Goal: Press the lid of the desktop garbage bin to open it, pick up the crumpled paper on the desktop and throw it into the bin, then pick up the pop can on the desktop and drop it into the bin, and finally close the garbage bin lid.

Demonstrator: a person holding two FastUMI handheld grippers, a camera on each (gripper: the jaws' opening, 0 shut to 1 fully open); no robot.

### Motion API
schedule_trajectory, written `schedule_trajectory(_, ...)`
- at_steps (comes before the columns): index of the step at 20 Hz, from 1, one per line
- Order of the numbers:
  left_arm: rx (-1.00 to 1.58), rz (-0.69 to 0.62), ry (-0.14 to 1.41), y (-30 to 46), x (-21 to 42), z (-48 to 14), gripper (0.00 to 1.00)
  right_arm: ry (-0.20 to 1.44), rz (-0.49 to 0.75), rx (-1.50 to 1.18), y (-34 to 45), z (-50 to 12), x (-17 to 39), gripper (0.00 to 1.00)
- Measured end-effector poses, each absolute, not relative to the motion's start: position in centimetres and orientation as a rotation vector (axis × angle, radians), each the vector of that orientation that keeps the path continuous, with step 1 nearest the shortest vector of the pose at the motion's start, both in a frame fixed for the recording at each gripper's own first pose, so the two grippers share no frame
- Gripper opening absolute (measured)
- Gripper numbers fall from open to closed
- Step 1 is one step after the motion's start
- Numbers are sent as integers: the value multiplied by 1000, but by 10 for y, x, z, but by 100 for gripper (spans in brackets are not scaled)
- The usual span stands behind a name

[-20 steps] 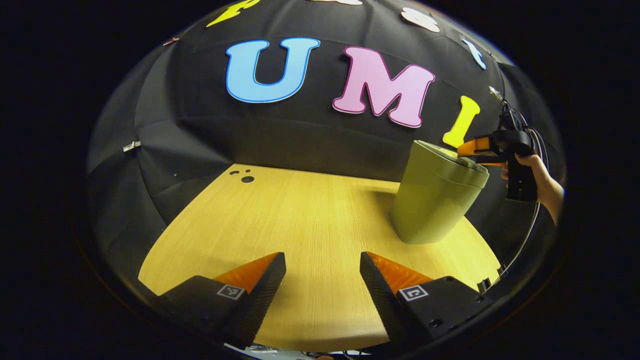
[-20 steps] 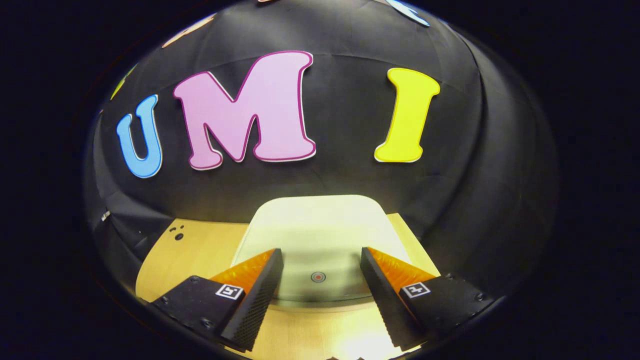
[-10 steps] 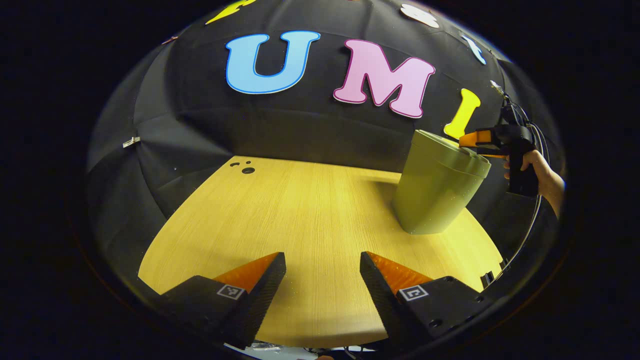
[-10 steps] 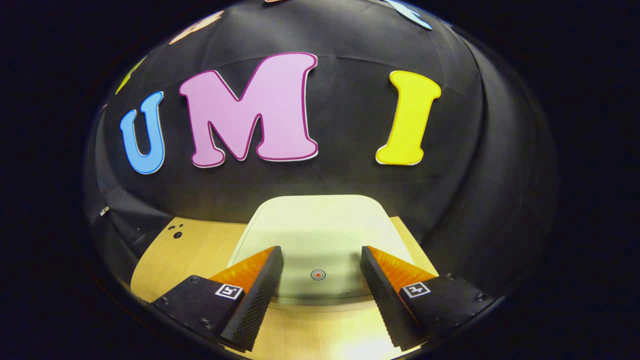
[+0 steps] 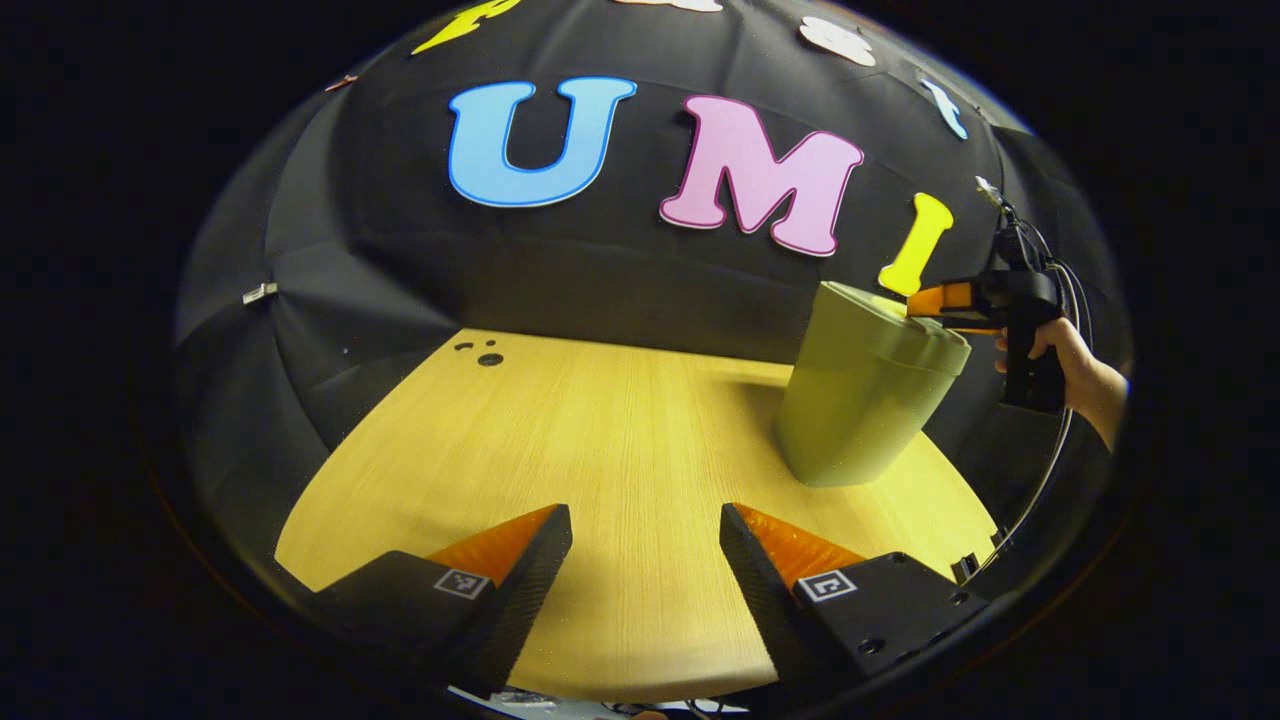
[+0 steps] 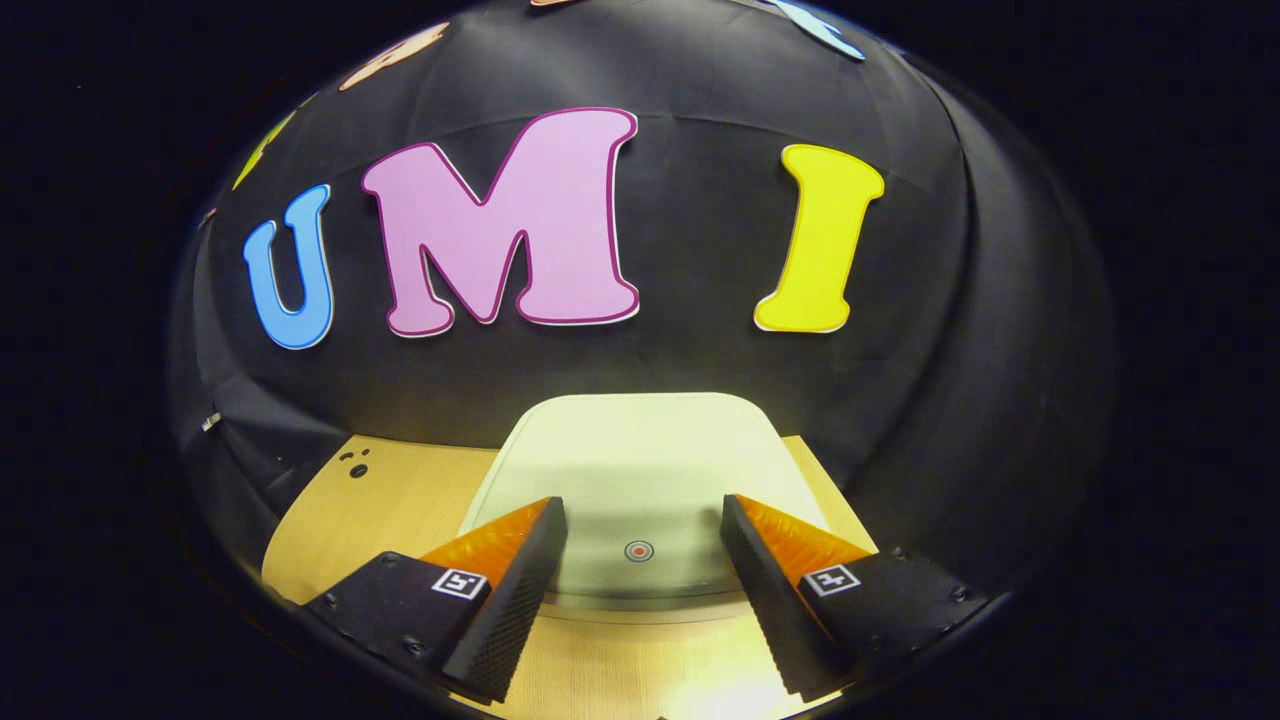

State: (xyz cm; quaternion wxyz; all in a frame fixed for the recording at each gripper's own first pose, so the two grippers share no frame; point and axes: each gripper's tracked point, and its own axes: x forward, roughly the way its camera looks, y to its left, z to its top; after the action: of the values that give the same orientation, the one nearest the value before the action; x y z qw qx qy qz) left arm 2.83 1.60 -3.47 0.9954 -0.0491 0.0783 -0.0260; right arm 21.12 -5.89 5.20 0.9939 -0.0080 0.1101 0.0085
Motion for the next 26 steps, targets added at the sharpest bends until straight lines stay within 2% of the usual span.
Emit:
schedule_trajectory(8,-106,-70,74,21,16,-1,96,147,119,-12,-10,54,150,99)
schedule_trajectory(17,-63,-58,-22,25,-35,2,96,-46,170,-23,39,66,41,99)
schedule_trajectory(22,-24,-13,-61,29,-61,-5,96,7,218,-50,71,17,-12,99)
schedule_trajectory(26,-27,-56,31,20,-65,-41,96,141,256,-104,92,-44,-45,100)
